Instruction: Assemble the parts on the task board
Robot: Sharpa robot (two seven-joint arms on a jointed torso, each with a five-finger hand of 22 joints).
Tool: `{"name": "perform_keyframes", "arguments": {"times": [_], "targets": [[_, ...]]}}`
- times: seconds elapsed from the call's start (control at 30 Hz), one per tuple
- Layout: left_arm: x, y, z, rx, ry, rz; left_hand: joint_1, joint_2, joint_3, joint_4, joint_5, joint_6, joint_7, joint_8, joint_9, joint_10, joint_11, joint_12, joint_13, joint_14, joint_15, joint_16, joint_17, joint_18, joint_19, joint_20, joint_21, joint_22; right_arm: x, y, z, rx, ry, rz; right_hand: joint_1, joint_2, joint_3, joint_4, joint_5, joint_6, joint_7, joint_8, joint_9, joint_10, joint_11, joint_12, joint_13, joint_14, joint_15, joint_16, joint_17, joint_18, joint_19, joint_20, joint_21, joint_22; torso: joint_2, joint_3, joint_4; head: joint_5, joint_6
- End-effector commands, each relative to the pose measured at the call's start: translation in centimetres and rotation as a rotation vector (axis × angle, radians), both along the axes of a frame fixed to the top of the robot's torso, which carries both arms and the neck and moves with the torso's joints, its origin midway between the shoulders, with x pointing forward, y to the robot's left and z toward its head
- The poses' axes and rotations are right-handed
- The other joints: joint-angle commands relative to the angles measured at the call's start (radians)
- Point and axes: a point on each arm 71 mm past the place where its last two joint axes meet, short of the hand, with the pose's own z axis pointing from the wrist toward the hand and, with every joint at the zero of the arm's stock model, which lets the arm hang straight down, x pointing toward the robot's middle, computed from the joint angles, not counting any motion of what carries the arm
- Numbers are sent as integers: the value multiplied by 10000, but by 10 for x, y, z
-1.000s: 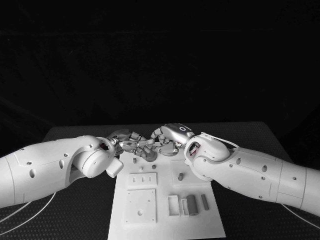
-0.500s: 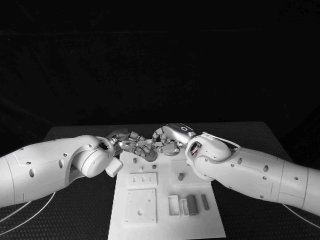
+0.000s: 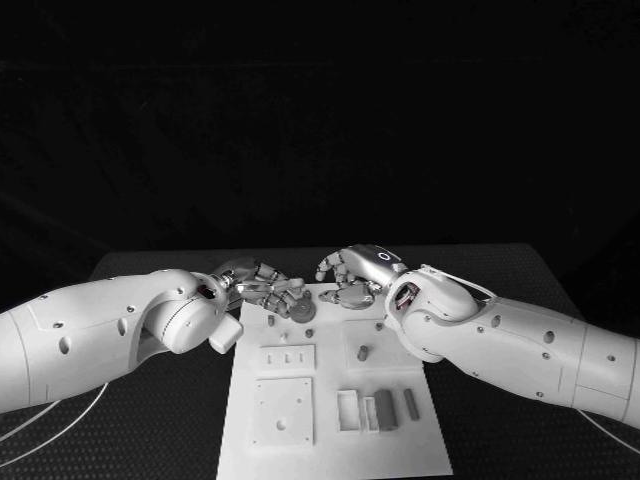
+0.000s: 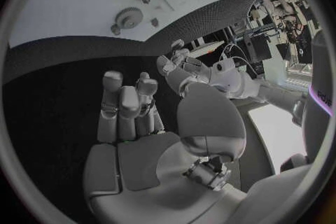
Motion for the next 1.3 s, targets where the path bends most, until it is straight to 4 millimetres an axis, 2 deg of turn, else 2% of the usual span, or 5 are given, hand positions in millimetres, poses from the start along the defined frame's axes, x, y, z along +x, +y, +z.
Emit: {"name": "perform_keyframes", "arguments": {"times": [0.03,0.5,0.8,1.0,1.3], "targets": [[0,2,-2,1463,-263,-311,-47,33,-58,-7,35,237,-148,103,44,179,-51,90,51,151,-67,108,25,-29,123,-82,105,53,0,-7,2,373,-184,-120,-15,-82,13,59,1,-16,48,-40,-7,-8,56,-57,-7,-25,72,-53,-11,129,29,-70,-59,27,2,10,-2,32,-24],[-3,9,-11,3756,196,-1070,-616,-47,-102,16,35,982,-555,581,655,1016,-564,949,951,967,-574,1189,230,52,912,-544,886,773,11,-45,0,592,151,-1067,-17,-124,52,100,1,-153,92,-132,-23,-34,97,-46,-10,-24,109,-67,-15,129,42,-65,-79,16,-4,-1,-10,110,-121],[-6,4,-16,5172,344,-1240,-666,87,-9,20,25,680,-714,1356,2357,327,-799,2631,3034,520,-837,3113,325,2,705,-849,1761,2014,17,-58,0,669,323,-1445,-13,-123,61,106,1,-159,98,-138,-21,-44,104,-46,-11,-29,117,-73,-16,129,38,-63,-86,14,3,0,-8,130,-219],[-9,-1,-21,5544,319,-1244,-661,93,68,10,36,456,-690,1394,3084,-87,-790,3089,3626,108,-825,3856,70,15,450,-839,1958,2458,18,-61,0,669,359,-1517,-13,-122,67,111,1,-163,102,-142,-19,-52,108,-47,-13,-33,121,-77,-17,129,34,-60,-92,12,1,16,18,136,-274],[-11,-8,-20,6203,-477,-1471,-474,-64,138,-11,35,467,-693,1215,3357,-117,-835,3249,3813,40,-876,4252,-269,41,452,-876,2055,2670,18,-62,0,688,491,-1531,-14,-117,72,117,1,-163,105,-144,-16,-57,111,-46,-14,-35,125,-80,-18,129,32,-58,-96,11,4,-1,-3,126,-354]]}}
